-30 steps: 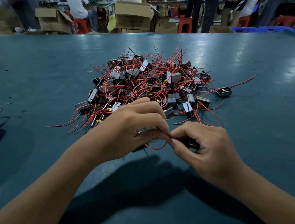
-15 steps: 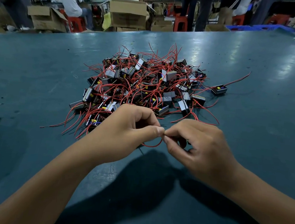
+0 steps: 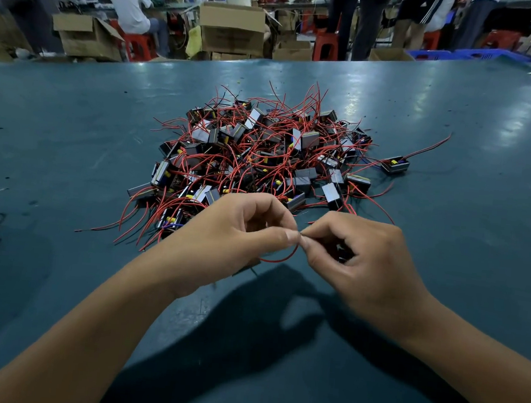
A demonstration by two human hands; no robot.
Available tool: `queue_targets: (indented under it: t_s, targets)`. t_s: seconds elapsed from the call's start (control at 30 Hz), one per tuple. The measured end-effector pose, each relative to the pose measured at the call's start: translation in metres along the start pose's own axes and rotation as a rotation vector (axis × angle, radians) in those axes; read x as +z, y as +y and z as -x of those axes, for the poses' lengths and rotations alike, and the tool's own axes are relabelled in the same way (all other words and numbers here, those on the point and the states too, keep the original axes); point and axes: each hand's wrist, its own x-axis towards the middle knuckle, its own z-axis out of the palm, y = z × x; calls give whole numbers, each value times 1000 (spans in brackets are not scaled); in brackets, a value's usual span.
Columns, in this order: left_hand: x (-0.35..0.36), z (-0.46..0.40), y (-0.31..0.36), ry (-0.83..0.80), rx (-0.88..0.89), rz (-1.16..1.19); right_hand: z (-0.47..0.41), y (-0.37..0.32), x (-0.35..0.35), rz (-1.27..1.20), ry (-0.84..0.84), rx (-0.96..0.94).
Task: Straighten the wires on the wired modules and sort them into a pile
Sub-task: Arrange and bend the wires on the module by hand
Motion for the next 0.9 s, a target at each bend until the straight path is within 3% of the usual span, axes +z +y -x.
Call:
queue_targets:
  t_s: [0.17,0.57,0.7,0.8,0.9]
  targets:
    - [7,-5,-11,-1,80,-182,-1,5,-1,-127,13,141]
    - [3,-8,-15,25,52,-185,-2,12,-6,-173,-3,224]
    - [2,-6,-13,-23,39,-141,-5,10,-10,-205,-31,172]
    - [-1,-6,-9,97,112,-86,-11,11,-15,-231,110,168]
    - [-8,-7,-5,335,248,-54,-17,18,-22,-261,328,263]
